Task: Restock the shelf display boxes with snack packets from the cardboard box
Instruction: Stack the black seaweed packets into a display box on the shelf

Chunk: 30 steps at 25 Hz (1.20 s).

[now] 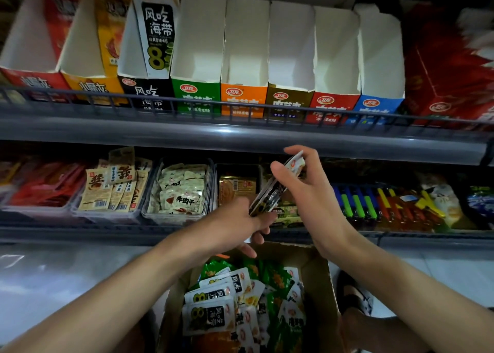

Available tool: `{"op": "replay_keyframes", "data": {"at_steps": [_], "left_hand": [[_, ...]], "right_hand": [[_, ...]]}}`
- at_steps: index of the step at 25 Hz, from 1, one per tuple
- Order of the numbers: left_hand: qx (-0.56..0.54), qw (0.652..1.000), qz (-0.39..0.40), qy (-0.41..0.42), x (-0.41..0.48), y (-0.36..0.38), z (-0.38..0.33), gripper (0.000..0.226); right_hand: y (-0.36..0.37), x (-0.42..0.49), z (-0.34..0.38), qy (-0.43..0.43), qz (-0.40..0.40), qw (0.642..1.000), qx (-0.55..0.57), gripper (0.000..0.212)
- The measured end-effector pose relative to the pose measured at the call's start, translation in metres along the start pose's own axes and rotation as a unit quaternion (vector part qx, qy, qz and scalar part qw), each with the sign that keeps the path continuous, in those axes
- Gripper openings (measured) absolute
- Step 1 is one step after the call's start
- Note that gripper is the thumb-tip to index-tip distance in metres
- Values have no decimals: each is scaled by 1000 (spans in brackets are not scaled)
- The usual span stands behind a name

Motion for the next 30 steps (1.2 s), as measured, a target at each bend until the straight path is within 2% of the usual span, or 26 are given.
{"op": "replay_keyframes", "data": {"at_steps": [4,9,14,18,22,24,27,30], "left_hand": [[-6,1000,-16,24,-4,-4,-9,37],[137,988,-60,34,3,-2,-7,48],[173,981,-69,45,6,-6,-4,43],[152,985,-61,47,6,-8,-2,45],[135,986,-68,74,0,-22,-10,28],[57,994,-34,91,-5,-33,-19,19],[-23,992,36,115,-19,-48,-35,21],[-59,984,91,141,-34,-63,-50,24]], "right_hand": [[1,-1,4,-20,-36,999,7,45],[5,-5,-2,-18,-40,999,2,40],[5,-4,-5,-16,-21,999,-33,34],[5,-2,-3,-10,-15,999,-42,36],[1,1,17,-55,21,998,-18,31],[-4,5,32,-74,29,997,5,26],[-9,13,47,-54,20,996,72,41],[3,21,65,-30,70,991,114,38]]}}
Point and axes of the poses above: each hand's wrist, its own x-axis towards the middle knuckle, its own y-axis out of the palm, z = x × y, the point moved 5 cm from there along x, towards the middle knuckle, and after that the axes turned 7 degrees about x, right-handed, at the moved point
